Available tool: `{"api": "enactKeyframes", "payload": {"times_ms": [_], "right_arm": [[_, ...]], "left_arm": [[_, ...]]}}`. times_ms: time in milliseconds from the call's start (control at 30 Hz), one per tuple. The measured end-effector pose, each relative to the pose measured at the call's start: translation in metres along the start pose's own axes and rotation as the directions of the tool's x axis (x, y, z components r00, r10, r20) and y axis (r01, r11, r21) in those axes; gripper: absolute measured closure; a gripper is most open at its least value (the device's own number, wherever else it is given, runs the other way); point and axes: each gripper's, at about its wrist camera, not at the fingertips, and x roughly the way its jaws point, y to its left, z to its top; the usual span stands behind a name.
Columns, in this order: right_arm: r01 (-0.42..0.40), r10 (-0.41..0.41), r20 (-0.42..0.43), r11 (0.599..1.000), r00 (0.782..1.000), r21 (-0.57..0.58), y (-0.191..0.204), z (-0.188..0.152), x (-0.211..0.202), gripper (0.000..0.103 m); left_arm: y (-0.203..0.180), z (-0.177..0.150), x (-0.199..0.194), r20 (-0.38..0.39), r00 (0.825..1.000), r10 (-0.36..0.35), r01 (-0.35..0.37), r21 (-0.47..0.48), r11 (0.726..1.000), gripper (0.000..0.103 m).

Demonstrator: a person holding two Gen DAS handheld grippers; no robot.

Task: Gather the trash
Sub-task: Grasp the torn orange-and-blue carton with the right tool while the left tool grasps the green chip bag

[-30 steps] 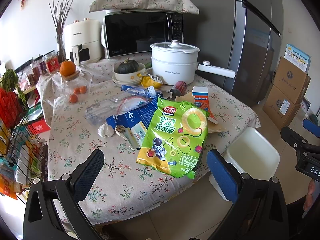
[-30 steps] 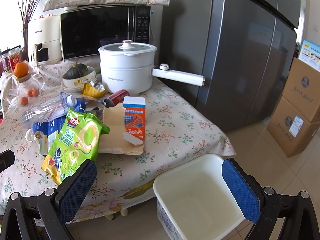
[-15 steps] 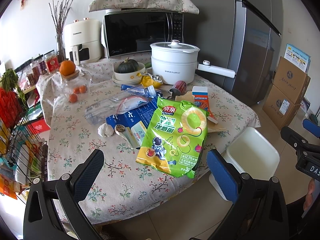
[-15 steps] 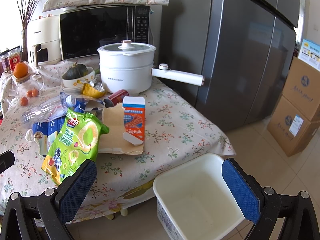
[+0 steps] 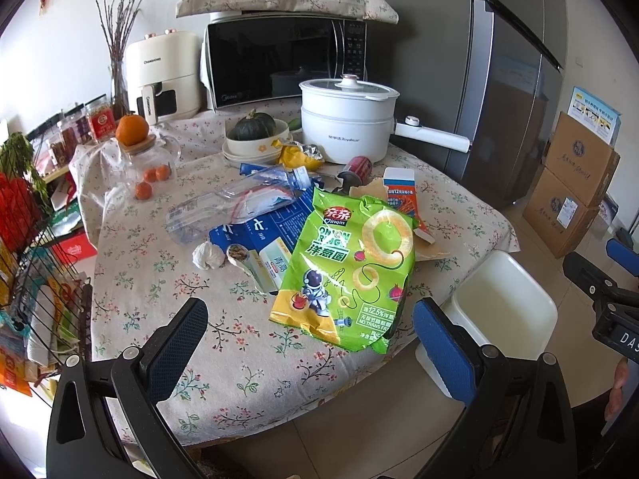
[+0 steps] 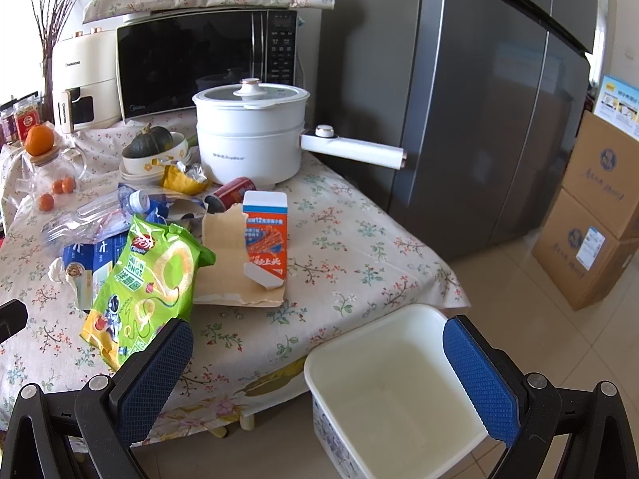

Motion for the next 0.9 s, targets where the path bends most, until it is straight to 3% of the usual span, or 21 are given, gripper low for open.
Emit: {"api": "enactKeyframes", "payload": {"times_ms": [233,300,433,533,633,800,900], "right_arm": [[0.009,-0.009,-0.005,1.0,1.0,-0.007,-0.001,-0.004,0.002,0.0],[0.009,-0.009,0.0,1.0,1.0,-0.006,-0.002,-0.003,0.001,0.0],[-0.031,0.031,-0.004,0.999,1.0,-0.014,-0.006,0.006,0.002,0.0],[-0.068,0.066,-0.028,0.997,0.997,-0.046,-0.005,0.016,0.006,0.0],[-0.111,0.104,-0.086,0.991,0.991,-0.079,-0.001,0.027,0.016,0.0],[-0.153,0.133,-0.19,0.984,0.973,-0.096,-0.001,0.048,0.056,0.0],[-0.09,0.073,-0.204,0.993,0.976,-0.072,-0.02,0.049,0.09,0.0]], "left_arm": [[0.008,0.01,0.005,-0.018,1.0,-0.013,0.013,0.019,1.0,0.0],[0.014,0.017,0.013,-0.044,0.998,-0.051,0.052,0.036,0.998,0.0],[0.032,0.031,0.044,-0.17,0.973,-0.158,0.161,0.003,0.987,0.0],[0.034,0.036,0.066,-0.237,0.955,-0.177,0.181,-0.003,0.983,0.0],[0.021,0.035,0.085,-0.275,0.947,-0.164,0.182,0.041,0.982,0.0],[-0.012,0.026,0.115,-0.314,0.925,-0.212,0.25,0.083,0.965,0.005],[-0.036,0.019,0.135,-0.369,0.903,-0.22,0.27,0.087,0.959,0.006]]}}
